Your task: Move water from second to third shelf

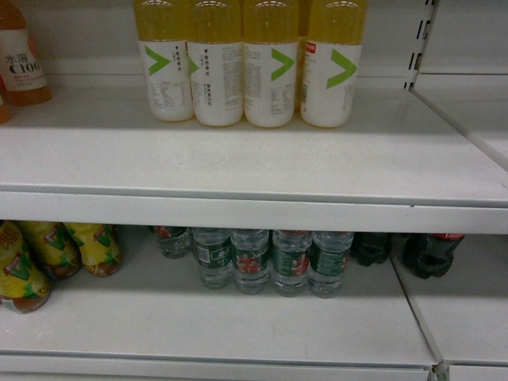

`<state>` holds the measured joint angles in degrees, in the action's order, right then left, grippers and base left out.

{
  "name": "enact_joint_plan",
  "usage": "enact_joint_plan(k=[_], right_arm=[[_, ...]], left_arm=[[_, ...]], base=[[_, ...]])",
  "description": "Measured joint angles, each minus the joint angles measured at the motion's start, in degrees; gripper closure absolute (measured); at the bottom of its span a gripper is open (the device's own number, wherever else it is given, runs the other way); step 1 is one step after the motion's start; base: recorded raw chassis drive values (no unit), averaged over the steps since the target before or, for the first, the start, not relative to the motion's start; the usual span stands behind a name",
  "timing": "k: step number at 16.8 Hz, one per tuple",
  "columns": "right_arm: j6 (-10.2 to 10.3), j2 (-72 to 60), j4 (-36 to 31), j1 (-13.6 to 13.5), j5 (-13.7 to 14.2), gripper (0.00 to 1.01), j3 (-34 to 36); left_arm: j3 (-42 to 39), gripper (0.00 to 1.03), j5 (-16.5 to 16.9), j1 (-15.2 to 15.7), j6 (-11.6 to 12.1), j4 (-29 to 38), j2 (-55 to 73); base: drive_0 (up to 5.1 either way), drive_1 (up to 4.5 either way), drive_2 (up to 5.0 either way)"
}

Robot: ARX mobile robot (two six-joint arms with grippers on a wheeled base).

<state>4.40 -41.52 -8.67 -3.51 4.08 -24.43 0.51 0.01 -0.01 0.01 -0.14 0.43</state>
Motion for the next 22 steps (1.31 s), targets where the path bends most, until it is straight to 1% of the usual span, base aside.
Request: enact_joint_plan(k=[22], right_arm=[[0.0, 0.0, -0.2, 0.2, -0.1, 0.60, 0.0]], left_arm=[[0.0, 0.05, 0.0, 0.0, 0.0, -0.1, 0.0]], base=[[-4.5, 2.24, 2.2]])
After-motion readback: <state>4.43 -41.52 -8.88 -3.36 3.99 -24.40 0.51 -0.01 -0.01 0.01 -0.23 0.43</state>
